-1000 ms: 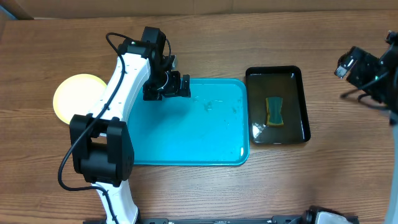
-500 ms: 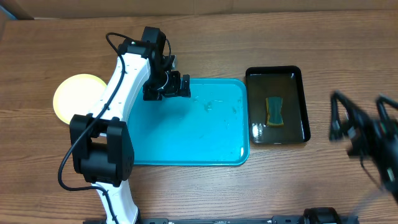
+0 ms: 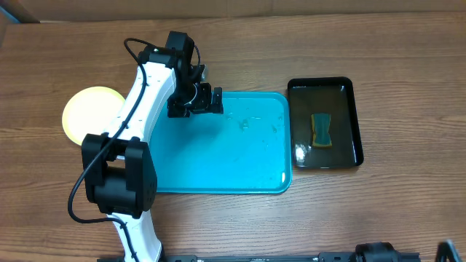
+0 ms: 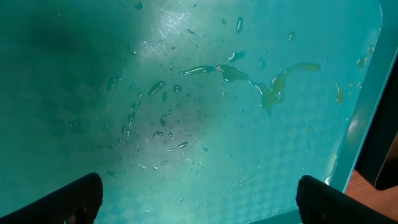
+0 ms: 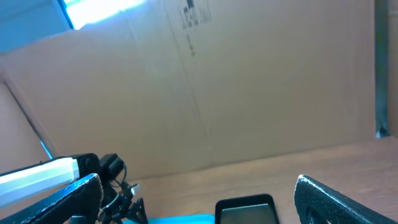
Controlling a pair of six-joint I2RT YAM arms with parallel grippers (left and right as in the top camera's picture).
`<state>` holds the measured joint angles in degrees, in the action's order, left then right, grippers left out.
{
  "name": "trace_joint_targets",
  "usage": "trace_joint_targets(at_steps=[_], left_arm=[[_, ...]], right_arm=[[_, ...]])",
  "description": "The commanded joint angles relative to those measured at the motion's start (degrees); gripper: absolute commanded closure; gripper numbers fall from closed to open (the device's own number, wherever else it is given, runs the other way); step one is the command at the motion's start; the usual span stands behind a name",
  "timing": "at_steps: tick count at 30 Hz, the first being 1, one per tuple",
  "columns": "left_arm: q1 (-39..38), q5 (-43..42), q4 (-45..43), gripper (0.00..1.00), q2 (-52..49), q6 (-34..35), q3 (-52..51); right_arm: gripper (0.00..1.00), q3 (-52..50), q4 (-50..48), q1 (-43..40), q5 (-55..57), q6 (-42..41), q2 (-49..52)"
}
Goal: Clean dirty plates on tray and stack at the side
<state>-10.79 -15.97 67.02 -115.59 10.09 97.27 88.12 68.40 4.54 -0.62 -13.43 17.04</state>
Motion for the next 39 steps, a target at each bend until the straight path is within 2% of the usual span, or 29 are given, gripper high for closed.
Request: trace_joint_targets(at_steps=[1,5,18,24,32,39], left_arm=[[-0.1,0.3,0.0,0.00,-0.5,-0.2,0.9],[-0.1,0.3,0.0,0.00,-0.5,-0.2,0.9],[-0.2,0.3,0.0,0.00,-0.5,-0.2,0.9],[-0.1,0.3,0.0,0.00,-0.5,-0.2,0.9],[-0.1,0.3,0.0,0.00,-0.5,-0.2,0.9],[-0.1,0.3,0.0,0.00,-0.5,-0.2,0.9]], right_arm=[[0.00,-3.9,-0.9,0.2,1.4,0.4,-3.8],[0.00,-12.3,-8.3,0.2,1.5,0.4,-8.1],[0.00,-50.1,-53.6,0.2,-3.4,0.4,-16.8],[0.00,-64.6,-66.9,0.2,-3.8,0.3,-16.8],[0.00,-81.3,-78.7,0.2,-3.8,0.3,-16.8],[0.00,-86.8,-79.0,0.2,-4.0,0.3,-16.8]])
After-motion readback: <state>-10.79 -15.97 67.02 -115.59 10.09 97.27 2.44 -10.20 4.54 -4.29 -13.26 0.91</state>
